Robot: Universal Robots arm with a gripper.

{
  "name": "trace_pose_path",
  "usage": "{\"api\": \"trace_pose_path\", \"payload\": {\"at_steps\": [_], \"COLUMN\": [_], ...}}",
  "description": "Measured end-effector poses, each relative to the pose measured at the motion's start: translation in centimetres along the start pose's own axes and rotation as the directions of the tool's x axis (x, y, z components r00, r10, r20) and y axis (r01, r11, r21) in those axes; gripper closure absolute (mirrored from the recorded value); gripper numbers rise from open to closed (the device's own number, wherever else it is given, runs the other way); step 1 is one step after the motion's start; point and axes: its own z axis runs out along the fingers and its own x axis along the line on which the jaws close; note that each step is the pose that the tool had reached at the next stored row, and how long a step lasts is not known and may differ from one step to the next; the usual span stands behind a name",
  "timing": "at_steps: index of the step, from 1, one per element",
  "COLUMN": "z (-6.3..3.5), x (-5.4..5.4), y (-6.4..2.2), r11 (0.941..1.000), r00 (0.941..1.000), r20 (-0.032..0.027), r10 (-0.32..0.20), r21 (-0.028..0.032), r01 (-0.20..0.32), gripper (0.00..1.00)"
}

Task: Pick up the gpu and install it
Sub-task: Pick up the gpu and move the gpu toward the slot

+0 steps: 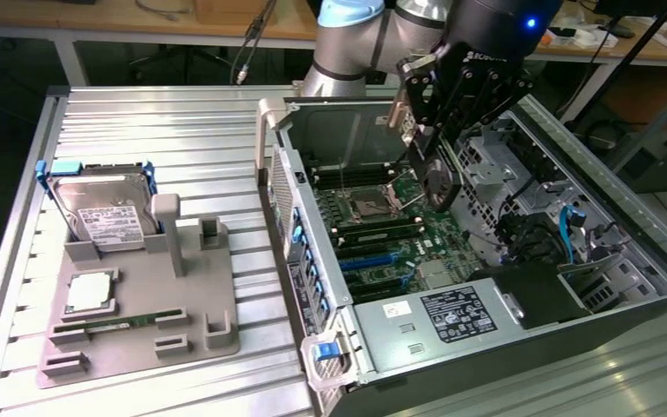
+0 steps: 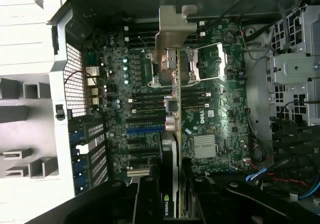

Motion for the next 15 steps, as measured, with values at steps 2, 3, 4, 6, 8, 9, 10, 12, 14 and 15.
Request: {"api": "trace_pose_path", "payload": {"at_steps": [2,3,4,6,8,9,10,12,14,15], "z": [0.01,0.01,0.02,0.03,0.04,0.04,0.04,0.05,0.06,0.06], "x": [-0.2,-0.4,-0.6,-1.0,-1.2,-1.4,-1.5,-1.8,-2.0,-2.1], "y": [0.02,0.03,0.04,0.08,0.1,0.11,0.12,0.14,0.16,0.17], "r11": [1.0,1.0,1.0,1.0,1.0,1.0,1.0,1.0,1.0,1.0], "r00": [1.0,1.0,1.0,1.0,1.0,1.0,1.0,1.0,1.0,1.0], "r20": [0.0001,0.0,0.0,0.0,0.0,0.0,0.0,0.0,0.0,0.0], "r10": [0.0,0.0,0.0,0.0,0.0,0.0,0.0,0.0,0.0,0.0], "r21": [-0.0001,0.0,-0.0001,0.0,-0.0001,0.0,0.0,0.0,0.0,0.0], "r01": [0.0,0.0,0.0,0.0,0.0,0.0,0.0,0.0,0.0,0.0], "gripper": [0.73,0.73,0.73,0.73,0.73,0.73,0.73,0.73,0.73,0.73]}}
